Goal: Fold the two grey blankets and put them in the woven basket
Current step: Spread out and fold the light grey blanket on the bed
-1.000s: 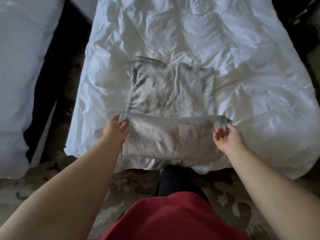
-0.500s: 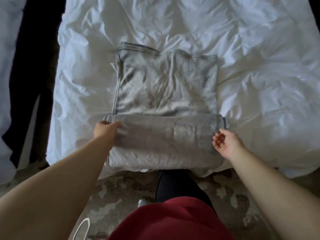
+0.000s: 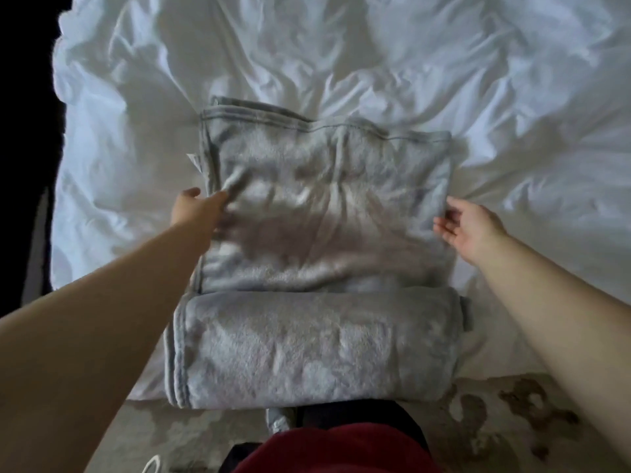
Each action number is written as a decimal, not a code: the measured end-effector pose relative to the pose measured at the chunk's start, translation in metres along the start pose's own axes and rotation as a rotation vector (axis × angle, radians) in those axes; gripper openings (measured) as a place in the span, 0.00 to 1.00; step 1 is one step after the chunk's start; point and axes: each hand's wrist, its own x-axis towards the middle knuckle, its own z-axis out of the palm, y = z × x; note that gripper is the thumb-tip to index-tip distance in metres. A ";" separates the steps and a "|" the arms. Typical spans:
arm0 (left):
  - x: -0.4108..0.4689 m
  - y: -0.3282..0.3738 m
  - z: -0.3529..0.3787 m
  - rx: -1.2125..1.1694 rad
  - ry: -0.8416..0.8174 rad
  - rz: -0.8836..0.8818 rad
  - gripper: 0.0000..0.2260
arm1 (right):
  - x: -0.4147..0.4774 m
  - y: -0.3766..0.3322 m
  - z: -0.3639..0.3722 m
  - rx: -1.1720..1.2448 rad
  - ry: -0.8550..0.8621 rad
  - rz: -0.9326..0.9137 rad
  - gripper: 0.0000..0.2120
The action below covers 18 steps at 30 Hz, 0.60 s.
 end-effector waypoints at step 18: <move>-0.009 0.057 -0.025 -0.218 -0.249 -0.148 0.16 | -0.053 -0.060 0.021 0.055 -0.167 -0.037 0.13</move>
